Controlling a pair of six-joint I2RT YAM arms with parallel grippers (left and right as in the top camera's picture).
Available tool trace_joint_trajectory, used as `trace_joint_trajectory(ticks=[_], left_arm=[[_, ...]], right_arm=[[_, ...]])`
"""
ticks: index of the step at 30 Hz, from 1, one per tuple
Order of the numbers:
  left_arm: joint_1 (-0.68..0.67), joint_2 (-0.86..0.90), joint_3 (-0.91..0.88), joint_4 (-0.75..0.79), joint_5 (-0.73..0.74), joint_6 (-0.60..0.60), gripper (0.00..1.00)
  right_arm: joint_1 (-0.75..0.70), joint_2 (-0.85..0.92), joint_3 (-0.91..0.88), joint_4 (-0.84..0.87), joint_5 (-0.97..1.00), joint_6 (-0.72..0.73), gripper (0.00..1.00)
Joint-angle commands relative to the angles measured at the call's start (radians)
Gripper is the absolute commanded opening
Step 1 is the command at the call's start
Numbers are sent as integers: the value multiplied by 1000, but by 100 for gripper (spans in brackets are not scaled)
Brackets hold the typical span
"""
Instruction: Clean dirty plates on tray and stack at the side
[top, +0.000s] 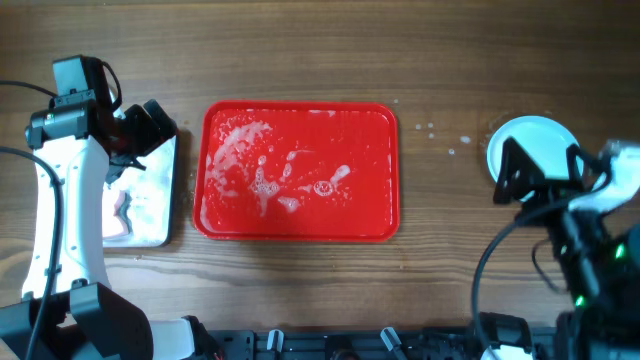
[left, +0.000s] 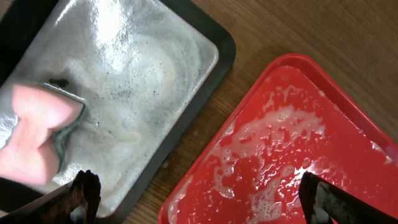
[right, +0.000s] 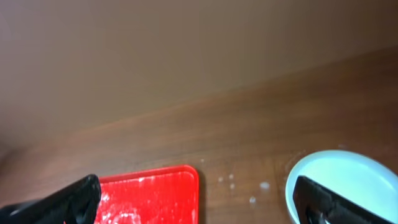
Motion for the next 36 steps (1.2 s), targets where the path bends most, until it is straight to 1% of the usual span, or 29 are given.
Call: trace_joint_trajectory(ticks=[1,3,4,7,11,13,17,20,22,36], left_arm=[[-3,-14,0,3,9,2,100],[-3,-14,0,3,9,2,100],[-3,-14,0,3,9,2,100],[-3,-14,0,3,9,2,100],[-3,-14,0,3,9,2,100],[-3,-14,0,3,9,2,100],[-3,-14,0,3,9,2,100],[-3,-14,0,3,9,2,100],[-3,-14,0,3,9,2,100],[-3,-13,0,3,9,2,100]], right_arm=[[10,-193,-270,246,13,-44,100],[47,-284,-439,429,26,-47,100],[97,-352,-575,547,53,-48,100],[150,-421,-721,642,87,-49,100],[159,-515,-853,746,90,-48,100],[161,-541,-887,764,94,-48,100],[162,-541,-937,781,121,-48,100],[163,-541,-938,708,123,-45,100],[163,-541,-937,602,117,-18,100],[163,-537,-937,599,116,-19,100]])
